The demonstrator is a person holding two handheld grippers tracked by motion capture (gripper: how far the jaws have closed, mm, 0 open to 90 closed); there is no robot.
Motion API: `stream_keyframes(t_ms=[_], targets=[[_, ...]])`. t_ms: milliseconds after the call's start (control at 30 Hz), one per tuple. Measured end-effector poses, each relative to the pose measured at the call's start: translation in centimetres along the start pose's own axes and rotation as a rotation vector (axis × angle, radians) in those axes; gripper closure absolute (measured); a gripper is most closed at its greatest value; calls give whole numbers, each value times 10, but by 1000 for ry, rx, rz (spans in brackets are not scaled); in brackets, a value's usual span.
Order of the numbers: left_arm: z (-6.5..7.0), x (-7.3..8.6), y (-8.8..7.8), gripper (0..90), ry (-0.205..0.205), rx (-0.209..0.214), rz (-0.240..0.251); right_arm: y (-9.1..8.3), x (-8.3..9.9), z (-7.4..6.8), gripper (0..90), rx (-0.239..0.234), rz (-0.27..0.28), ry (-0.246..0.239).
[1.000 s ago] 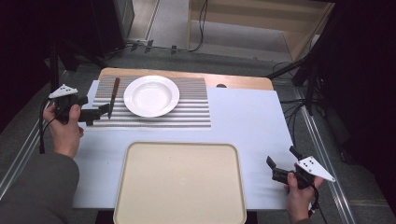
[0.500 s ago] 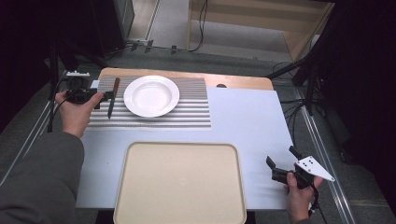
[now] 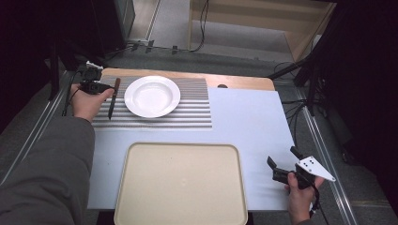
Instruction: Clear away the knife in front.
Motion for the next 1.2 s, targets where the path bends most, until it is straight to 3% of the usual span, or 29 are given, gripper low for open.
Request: stream_keyframes(t_ms=[100,367,567,833,967,1200], targets=[[-2,-2,10,618,-2,-20,-33,0,0,0,0,0,0,0],[-4,-8,25,671,-2,-63,-54,0,0,-1,0,2,-4,-4],[-1,-7,37,694,-12,-50,-48,1,0,-1,0,4,-8,-10],[-2,-8,43,685,-49,-85,-35,1,0,-2,0,7,-12,-11],[-2,-4,49,695,-38,-101,-62,2,0,-2,0,6,-17,-13],[-6,-4,51,754,-52,-92,-52,2,0,-3,0,9,-17,-18]])
Point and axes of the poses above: each handheld gripper's, and its own axes: y roughly forward along the jaws, x roughly out of its underside, z roughly to its right, the point moved 1 cm from there along y, roughly forward along the jaws, and after that the axes turned 5 degrees about -x, right-handed, at the moved point
